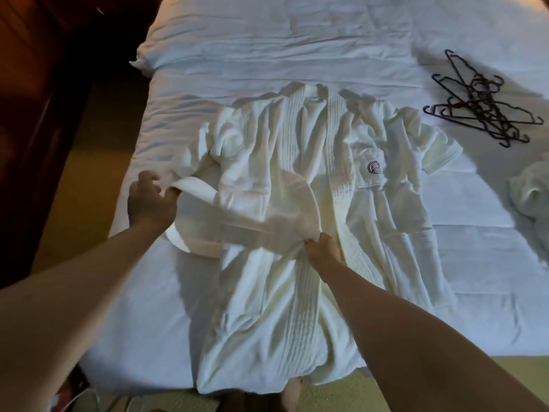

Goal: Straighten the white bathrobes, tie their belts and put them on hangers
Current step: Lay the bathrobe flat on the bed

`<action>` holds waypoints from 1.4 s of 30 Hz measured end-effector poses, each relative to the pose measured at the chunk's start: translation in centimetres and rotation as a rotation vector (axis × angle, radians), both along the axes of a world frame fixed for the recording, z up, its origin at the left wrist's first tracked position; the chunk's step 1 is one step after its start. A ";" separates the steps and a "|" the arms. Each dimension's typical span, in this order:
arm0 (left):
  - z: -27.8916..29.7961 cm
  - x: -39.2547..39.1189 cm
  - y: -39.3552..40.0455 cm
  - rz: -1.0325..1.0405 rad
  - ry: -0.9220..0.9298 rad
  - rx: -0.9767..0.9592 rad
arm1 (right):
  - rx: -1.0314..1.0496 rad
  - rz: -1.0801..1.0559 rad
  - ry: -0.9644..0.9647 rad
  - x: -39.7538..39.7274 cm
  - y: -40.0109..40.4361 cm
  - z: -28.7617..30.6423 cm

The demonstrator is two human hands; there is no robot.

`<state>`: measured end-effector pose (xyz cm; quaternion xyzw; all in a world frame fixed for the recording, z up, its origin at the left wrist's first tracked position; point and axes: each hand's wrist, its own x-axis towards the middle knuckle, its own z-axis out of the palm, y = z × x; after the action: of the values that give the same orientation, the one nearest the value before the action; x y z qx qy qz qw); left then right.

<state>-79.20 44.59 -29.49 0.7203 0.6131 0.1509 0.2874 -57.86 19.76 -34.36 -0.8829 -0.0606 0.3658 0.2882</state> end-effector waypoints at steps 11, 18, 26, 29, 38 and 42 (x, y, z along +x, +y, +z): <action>-8.7 -2.5 -0.2 -0.404 0.440 -0.376 | -0.036 0.126 0.182 -0.9 -0.6 -1.7; -3.9 -0.4 8.5 -0.839 0.532 1.077 | -0.087 0.149 0.108 -1.5 0.2 -2.0; -6.5 -4.2 11.4 0.176 0.390 -0.229 | -0.228 0.128 -0.059 -2.1 -0.5 -2.8; -9.6 -4.0 6.6 0.364 0.212 -0.625 | -0.199 0.058 -0.080 -3.2 0.9 -2.3; -10.2 1.0 1.0 0.332 -0.534 -0.955 | -0.176 0.082 -0.072 -3.6 1.8 -3.2; -9.4 -1.3 4.9 0.292 -0.232 -0.608 | -0.161 0.076 -0.070 -3.4 1.5 -3.2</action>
<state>-80.46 49.47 -38.87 0.4846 0.6898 0.0817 0.5317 -61.26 21.31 -37.59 -0.9125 -0.0745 0.3492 0.1999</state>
